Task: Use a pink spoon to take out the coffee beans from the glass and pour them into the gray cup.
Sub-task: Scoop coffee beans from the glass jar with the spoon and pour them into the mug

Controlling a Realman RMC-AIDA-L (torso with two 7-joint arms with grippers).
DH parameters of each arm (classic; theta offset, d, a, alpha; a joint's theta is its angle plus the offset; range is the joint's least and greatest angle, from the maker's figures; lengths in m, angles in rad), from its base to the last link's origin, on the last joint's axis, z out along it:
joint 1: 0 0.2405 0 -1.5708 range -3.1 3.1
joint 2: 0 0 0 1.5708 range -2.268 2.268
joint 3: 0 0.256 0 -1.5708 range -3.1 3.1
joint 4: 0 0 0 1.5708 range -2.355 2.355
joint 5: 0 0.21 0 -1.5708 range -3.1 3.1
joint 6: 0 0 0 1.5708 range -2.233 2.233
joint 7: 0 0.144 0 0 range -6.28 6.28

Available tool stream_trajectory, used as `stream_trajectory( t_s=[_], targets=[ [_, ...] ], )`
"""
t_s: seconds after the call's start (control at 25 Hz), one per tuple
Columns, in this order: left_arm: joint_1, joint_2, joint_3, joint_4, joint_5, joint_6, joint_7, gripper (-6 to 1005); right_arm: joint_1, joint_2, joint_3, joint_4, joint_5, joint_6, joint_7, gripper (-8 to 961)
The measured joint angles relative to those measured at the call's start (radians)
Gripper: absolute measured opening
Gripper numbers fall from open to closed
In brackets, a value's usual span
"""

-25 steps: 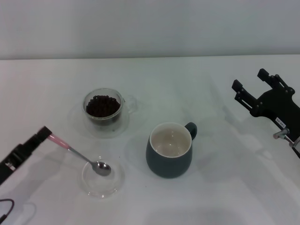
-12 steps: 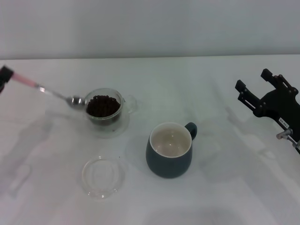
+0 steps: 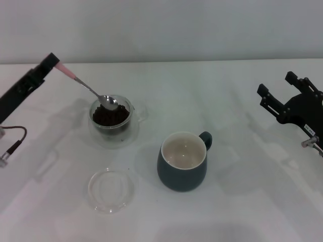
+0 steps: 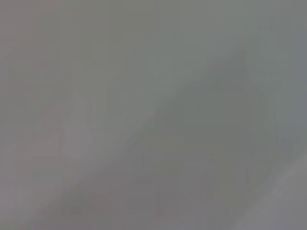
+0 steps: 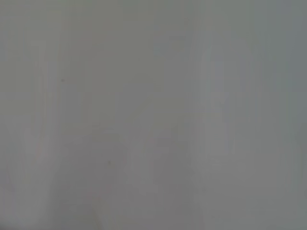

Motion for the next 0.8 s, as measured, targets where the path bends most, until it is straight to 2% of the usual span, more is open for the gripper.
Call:
stream_trajectory(
  t_s=[0.28, 0.48, 0.8],
  targets=[
    [-0.025, 0.004, 0.002, 0.009, 0.067, 0.075, 0.022, 133, 0.004, 0.0, 0.0, -0.019, 0.0, 0.021, -0.001, 828],
    [-0.056, -0.002, 0.002, -0.013, 0.107, 0.137, 0.043, 133, 0.019, 0.001, 0.0, -0.02, 0.0, 0.034, -0.001, 828],
    [-0.089, -0.007, -0.006, -0.093, 0.079, 0.162, 0.06, 134, 0.009, 0.0, 0.0, -0.02, 0.0, 0.036, -0.001, 828]
  ],
)
